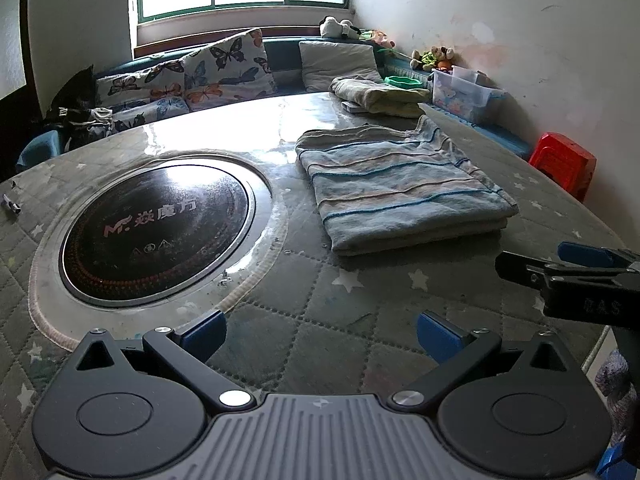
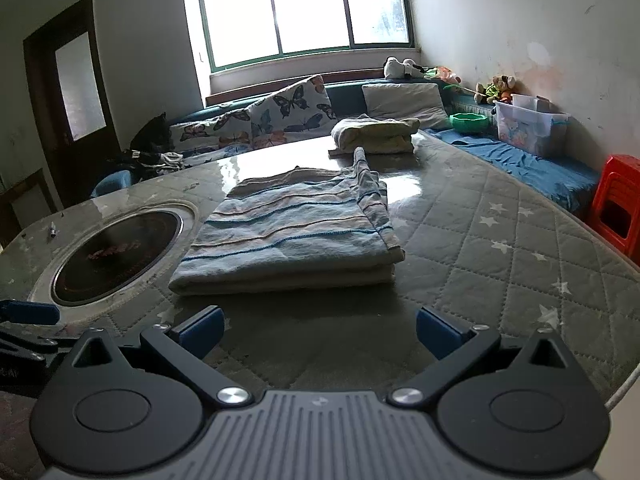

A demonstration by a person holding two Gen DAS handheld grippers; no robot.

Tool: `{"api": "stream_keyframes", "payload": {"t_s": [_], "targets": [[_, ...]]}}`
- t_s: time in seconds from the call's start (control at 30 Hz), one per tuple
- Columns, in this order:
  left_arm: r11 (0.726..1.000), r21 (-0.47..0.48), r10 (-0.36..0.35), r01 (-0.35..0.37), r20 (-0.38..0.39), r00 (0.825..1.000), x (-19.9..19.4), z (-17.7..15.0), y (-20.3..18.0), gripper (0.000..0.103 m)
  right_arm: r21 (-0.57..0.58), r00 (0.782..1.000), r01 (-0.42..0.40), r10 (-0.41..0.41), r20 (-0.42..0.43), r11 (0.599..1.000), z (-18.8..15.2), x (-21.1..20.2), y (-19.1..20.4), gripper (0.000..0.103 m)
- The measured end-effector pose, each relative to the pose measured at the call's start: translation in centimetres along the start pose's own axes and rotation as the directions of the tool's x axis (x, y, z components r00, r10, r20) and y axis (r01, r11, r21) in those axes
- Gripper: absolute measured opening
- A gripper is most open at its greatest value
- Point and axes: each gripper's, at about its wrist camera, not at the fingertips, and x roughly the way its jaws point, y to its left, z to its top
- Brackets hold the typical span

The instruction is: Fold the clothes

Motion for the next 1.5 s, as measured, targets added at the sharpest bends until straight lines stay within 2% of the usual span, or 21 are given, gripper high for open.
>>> {"api": "stream_keyframes", "payload": {"t_s": [0.7,1.07,1.5], "targets": [[1.0,0.026,-0.01,0.008,0.077,0.997,-3.7,-2.2,-1.3,0.103,-0.012,0.995,-0.021,0.022,0.093,1.0,-1.5,-4.5,1.3,0.103],[1.0,0.011,0.017,-0.018,0.101,0.995,-5.3,-3.7,-1.3,0.103,-0.046,0.993,-0.051,0.056,0.105,0.998,-2.2,-5.7,2.4,0.103],[1.0,0.013,0.012,-0.014,0.111,0.994,-6.0,-4.1,-1.2,0.103,-0.067,0.993,-0.046,0.053,0.109,0.997,-1.8,-5.9,3.0,0.103]]}}
